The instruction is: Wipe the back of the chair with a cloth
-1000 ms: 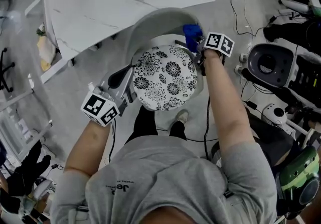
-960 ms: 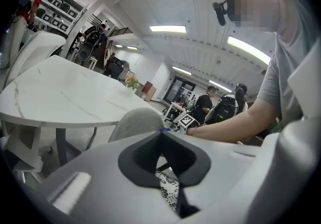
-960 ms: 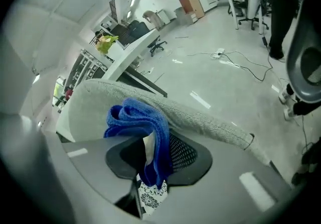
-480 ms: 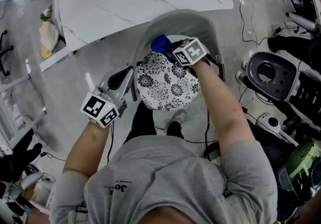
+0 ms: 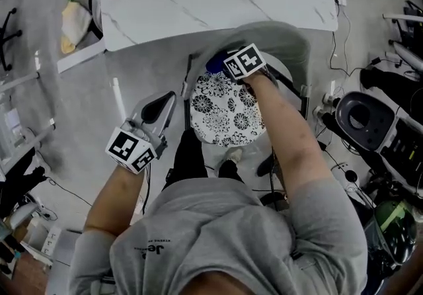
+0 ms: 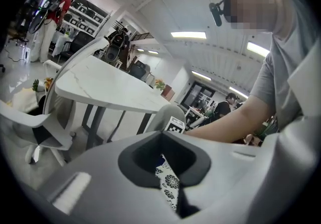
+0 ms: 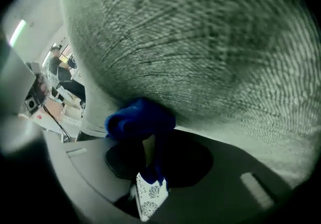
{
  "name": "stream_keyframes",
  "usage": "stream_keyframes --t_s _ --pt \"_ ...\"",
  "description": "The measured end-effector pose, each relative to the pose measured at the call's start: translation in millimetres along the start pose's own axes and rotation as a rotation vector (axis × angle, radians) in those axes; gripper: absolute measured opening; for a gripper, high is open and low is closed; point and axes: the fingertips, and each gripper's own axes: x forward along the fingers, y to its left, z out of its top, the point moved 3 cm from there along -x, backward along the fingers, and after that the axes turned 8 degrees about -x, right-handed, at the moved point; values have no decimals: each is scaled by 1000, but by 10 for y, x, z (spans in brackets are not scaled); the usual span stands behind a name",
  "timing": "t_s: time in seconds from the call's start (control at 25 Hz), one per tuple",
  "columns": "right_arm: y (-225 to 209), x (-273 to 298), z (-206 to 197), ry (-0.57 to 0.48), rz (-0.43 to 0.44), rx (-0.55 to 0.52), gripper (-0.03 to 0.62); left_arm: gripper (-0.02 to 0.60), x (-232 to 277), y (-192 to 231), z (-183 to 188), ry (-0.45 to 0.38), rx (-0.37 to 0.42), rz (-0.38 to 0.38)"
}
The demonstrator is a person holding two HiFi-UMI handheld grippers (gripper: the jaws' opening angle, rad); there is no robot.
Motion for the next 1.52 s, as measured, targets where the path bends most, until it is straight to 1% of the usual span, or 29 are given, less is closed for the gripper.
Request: stream_keyframes --t_s 0.2,0.32,0.48,0.68,0.88,0.96,1.08,1.24,1.32,1.36,1.4,1.52 --pt "-116 -30 -17 -77 16 152 98 14 27 34 3 2 -9 6" --pt "-265 -122 -76 -122 -6 238 99 14 115 -27 23 12 2 -8" --pt "-648 -401 -297 -212 -78 429 98 14 273 -123 53 34 21 -36" --pt "-1096 -855 -725 -338 -192 675 99 14 527 -277 77 60 41 -85" --pt "-1246 -1219 -1204 -453 -271 908 99 14 739 -482 72 88 71 -148" --pt "-1273 -1359 -1401 -489 -306 971 98 14 824 -565 61 99 83 -171" --pt "-1262 -1547 -1651 -527 -354 1032 98 14 894 -662 46 109 100 -190" --pt "-1241 -1694 -1834 -552 -392 1064 98 14 978 -724 58 106 120 -200" --pt "-1228 -1704 -1813 -546 -389 1033 97 14 1016 -719 61 101 132 -204" --pt "-1205 -1699 -1764 -534 -385 984 97 14 1022 -712 68 96 136 -204" --pt "-1163 -1685 -1687 -517 -377 910 96 14 1018 -696 74 91 138 -201" --pt "-921 -1529 -1306 -441 -307 603 96 14 936 -600 80 75 123 -174"
